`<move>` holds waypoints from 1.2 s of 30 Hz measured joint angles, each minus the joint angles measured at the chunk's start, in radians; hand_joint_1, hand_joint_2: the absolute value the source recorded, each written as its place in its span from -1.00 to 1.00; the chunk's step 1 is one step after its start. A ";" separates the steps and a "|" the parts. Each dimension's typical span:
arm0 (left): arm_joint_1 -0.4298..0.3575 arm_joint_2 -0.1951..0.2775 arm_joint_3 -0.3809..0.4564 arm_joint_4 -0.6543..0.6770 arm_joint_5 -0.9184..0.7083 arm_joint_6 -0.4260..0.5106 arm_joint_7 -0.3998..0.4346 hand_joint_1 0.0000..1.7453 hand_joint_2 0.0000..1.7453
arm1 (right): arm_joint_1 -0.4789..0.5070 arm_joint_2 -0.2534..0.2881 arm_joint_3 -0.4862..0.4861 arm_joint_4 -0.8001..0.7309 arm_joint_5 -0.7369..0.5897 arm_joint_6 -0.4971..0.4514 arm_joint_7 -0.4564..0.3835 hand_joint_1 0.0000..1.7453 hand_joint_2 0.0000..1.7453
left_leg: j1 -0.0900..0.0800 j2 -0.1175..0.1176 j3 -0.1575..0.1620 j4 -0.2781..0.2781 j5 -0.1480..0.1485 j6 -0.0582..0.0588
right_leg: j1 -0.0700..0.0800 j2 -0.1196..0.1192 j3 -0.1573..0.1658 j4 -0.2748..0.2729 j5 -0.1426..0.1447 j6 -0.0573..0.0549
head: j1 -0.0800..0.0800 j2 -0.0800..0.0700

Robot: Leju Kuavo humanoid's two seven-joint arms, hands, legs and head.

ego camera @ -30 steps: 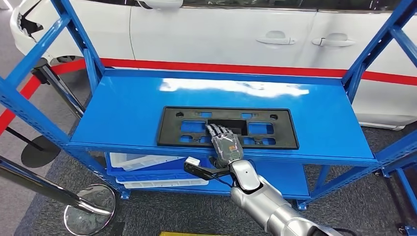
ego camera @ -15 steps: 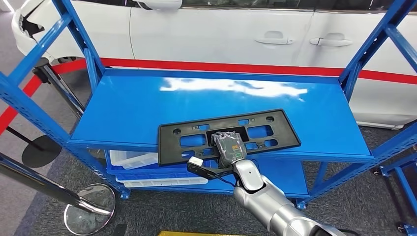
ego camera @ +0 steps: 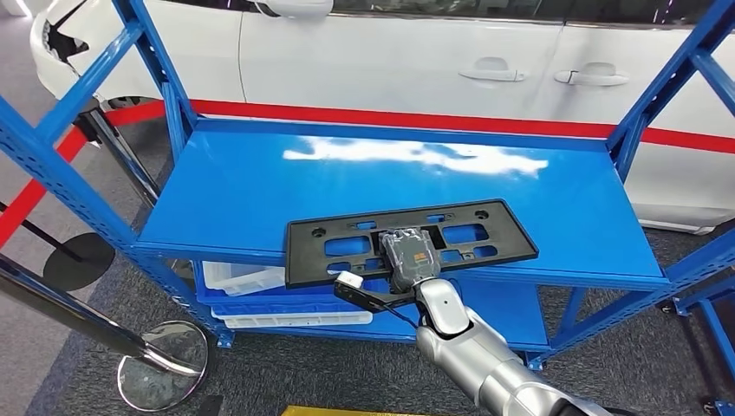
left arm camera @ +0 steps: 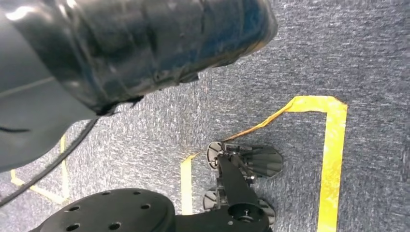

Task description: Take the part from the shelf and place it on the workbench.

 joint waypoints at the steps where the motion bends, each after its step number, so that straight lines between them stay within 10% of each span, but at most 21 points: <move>1: 0.000 0.000 0.000 0.000 0.000 0.000 0.000 -1.00 -1.00 | -0.001 0.000 -0.002 0.000 0.000 -0.005 -0.004 1.00 1.00 | 0.000 0.000 -0.002 0.000 0.002 -0.006 | 0.003 0.000 0.003 -0.013 -0.001 -0.002 | 0.000 0.000; 5: 0.000 0.001 0.000 0.000 0.002 0.001 -0.001 -1.00 -1.00 | -0.001 -0.001 -0.004 -0.005 0.000 -0.039 -0.026 1.00 1.00 | 0.002 0.000 -0.020 0.034 -0.022 -0.026 | -0.005 -0.001 0.011 -0.034 0.012 -0.020 | -0.002 0.000; 9: 0.003 0.000 0.000 0.000 0.008 0.007 -0.006 -1.00 -1.00 | 0.005 0.000 -0.007 -0.029 -0.009 -0.072 -0.049 1.00 1.00 | 0.006 0.000 -0.128 0.251 -0.113 -0.039 | -0.005 -0.002 0.014 -0.037 0.012 -0.030 | -0.002 0.000; 12: 0.005 0.001 0.000 0.002 0.011 0.036 -0.035 -1.00 -1.00 | 0.016 0.000 -0.012 -0.071 -0.047 -0.100 -0.082 1.00 1.00 | 0.008 0.001 -0.102 0.180 -0.040 -0.043 | -0.006 0.003 0.017 -0.027 0.001 -0.027 | -0.002 0.000; 16: 0.002 0.002 0.000 0.003 0.005 0.109 -0.125 -1.00 1.00 | 0.035 -0.007 -0.034 -0.197 -0.151 -0.137 -0.144 1.00 1.00 | 0.006 -0.002 -0.026 0.020 0.004 -0.029 | -0.001 0.008 0.010 -0.008 -0.018 -0.009 | -0.003 0.000; 20: 0.006 0.001 0.000 0.003 -0.003 0.157 -0.179 -1.00 1.00 | 0.077 -0.027 -0.064 -0.362 -0.165 -0.155 -0.170 1.00 1.00 | 0.007 -0.003 -0.019 0.006 0.003 -0.006 | -0.002 0.007 0.000 0.018 -0.044 0.004 | -0.001 0.000; 25: 0.005 0.002 0.000 0.003 -0.007 0.180 -0.197 -1.00 1.00 | 0.125 -0.051 -0.102 -0.534 -0.147 -0.170 -0.183 1.00 1.00 | 0.006 -0.002 -0.008 0.002 -0.005 0.009 | -0.008 0.005 -0.138 0.282 -0.145 0.016 | 0.002 0.000; 30: 0.006 0.000 0.000 0.003 -0.009 0.199 -0.224 -1.00 1.00 | 0.157 -0.064 -0.147 -0.671 -0.128 -0.170 -0.227 1.00 1.00 | 0.005 -0.006 0.005 0.004 -0.018 -0.002 | -0.009 0.006 -0.055 0.050 0.008 0.010 | 0.002 0.000; 36: 0.002 0.000 0.000 0.003 -0.007 0.257 -0.266 -1.00 1.00 | 0.199 -0.073 -0.176 -0.856 -0.124 -0.169 -0.247 1.00 1.00 | 0.005 -0.004 -0.016 0.043 -0.045 -0.033 | -0.009 0.007 -0.030 -0.007 0.015 -0.016 | -0.001 0.000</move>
